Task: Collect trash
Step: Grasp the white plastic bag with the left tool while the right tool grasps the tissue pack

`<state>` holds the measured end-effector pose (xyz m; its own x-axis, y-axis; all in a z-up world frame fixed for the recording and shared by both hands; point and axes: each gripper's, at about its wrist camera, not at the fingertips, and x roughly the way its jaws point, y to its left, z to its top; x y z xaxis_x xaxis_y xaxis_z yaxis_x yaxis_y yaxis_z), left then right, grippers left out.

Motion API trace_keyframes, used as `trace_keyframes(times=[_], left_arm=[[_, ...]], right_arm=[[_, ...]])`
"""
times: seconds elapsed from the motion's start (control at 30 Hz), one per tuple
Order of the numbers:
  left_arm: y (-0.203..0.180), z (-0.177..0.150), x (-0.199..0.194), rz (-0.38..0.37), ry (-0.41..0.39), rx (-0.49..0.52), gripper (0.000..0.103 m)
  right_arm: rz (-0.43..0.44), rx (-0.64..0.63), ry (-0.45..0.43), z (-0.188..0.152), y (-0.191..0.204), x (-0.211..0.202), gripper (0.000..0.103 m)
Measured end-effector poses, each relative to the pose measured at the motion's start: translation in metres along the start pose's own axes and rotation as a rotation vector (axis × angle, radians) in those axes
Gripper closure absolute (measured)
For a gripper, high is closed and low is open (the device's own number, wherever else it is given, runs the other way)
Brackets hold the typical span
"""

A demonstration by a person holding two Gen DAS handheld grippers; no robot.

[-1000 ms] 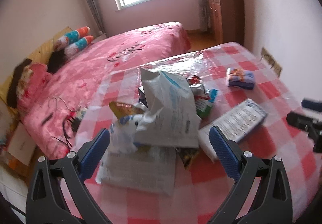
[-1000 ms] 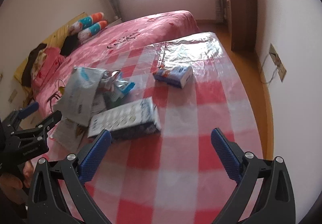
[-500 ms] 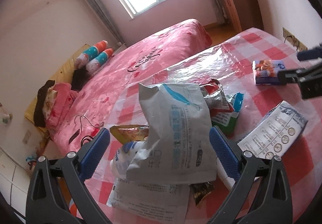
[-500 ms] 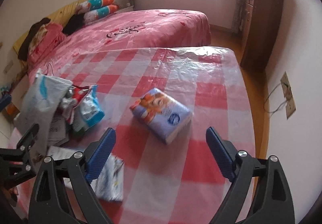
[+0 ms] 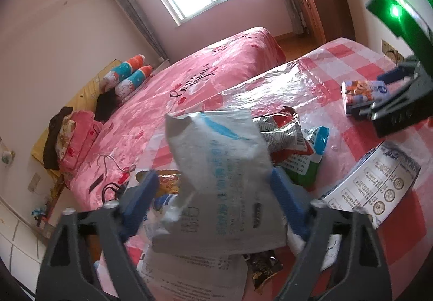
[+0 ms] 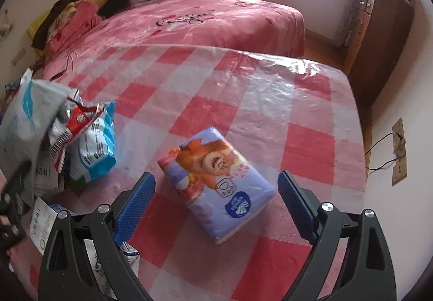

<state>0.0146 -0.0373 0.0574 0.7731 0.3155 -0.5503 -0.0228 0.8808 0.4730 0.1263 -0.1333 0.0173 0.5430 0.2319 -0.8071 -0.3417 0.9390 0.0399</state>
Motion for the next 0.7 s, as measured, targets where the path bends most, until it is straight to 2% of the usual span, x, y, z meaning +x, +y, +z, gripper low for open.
trace_keyframes(times=[0.07,0.27,0.33,0.4,0.7], left_arm=[[0.002,0.000,0.001,-0.020,0.007,-0.023,0.031],[0.006,-0.004,0.000,-0.051,-0.001,-0.068,0.044],[0.012,-0.005,-0.001,-0.074,-0.003,-0.102,0.056],[0.018,-0.006,-0.002,-0.101,-0.001,-0.138,0.060],[0.045,-0.016,-0.003,-0.259,0.041,-0.280,0.066]], right_arm=[[-0.020,-0.004,0.002,-0.003,0.002,0.001,0.027],[-0.052,0.005,-0.005,-0.011,0.007,-0.005,0.037],[-0.064,0.007,-0.008,-0.014,0.010,-0.008,0.038],[-0.075,0.010,-0.016,-0.019,0.014,-0.012,0.038],[-0.086,0.072,-0.054,-0.034,0.023,-0.038,0.039]])
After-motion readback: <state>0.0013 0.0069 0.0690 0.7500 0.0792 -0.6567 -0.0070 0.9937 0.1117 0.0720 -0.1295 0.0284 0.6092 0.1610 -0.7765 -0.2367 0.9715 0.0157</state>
